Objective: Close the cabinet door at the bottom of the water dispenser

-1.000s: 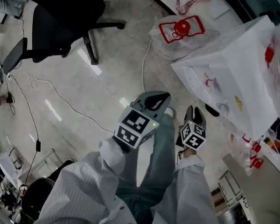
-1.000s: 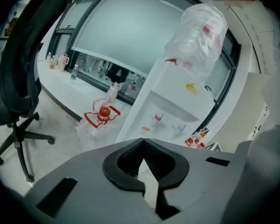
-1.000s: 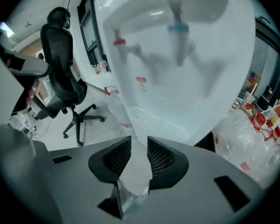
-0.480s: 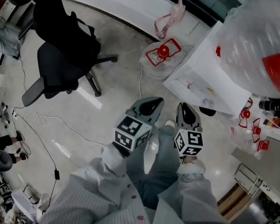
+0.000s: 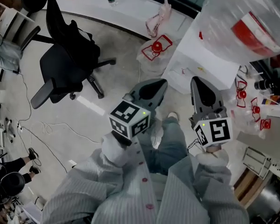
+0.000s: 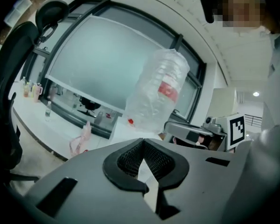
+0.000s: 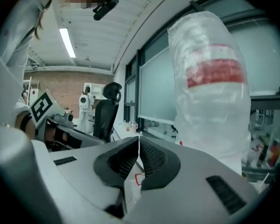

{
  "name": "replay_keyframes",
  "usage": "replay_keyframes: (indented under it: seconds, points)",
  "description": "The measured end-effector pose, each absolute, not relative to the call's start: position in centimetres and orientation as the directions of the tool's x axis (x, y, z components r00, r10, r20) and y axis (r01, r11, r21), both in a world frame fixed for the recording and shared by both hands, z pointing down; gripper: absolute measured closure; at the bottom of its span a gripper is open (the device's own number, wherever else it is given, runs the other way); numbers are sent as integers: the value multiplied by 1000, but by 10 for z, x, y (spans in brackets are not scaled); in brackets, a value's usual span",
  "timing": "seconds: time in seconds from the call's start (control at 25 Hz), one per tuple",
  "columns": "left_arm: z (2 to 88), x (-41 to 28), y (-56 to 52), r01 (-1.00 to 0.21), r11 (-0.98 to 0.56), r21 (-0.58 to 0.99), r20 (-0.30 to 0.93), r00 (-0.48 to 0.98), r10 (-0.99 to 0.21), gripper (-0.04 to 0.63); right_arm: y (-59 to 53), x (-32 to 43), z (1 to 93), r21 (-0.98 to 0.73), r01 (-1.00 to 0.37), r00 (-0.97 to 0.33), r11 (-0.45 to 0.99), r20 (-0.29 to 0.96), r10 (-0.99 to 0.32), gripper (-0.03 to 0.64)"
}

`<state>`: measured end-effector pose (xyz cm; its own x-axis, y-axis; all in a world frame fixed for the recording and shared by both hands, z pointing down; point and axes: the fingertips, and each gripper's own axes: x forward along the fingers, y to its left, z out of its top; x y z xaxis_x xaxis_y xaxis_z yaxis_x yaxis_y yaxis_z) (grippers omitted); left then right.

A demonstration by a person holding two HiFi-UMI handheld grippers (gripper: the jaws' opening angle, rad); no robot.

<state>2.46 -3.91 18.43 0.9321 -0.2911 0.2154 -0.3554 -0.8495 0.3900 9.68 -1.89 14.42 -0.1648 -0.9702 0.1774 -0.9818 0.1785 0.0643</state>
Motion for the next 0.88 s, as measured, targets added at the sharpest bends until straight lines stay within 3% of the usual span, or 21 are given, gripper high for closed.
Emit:
replay_keyframes:
  seconds: [0.32, 0.88]
  points:
    - [119, 29, -2, -252, -903, 348, 101, 968, -231, 584, 16, 101, 54, 60, -990, -125, 127, 30, -992, 603]
    - [67, 16, -5, -255, -927, 274, 44, 966, -253, 584, 18, 80, 36, -46, -988, -151, 150, 36, -988, 604]
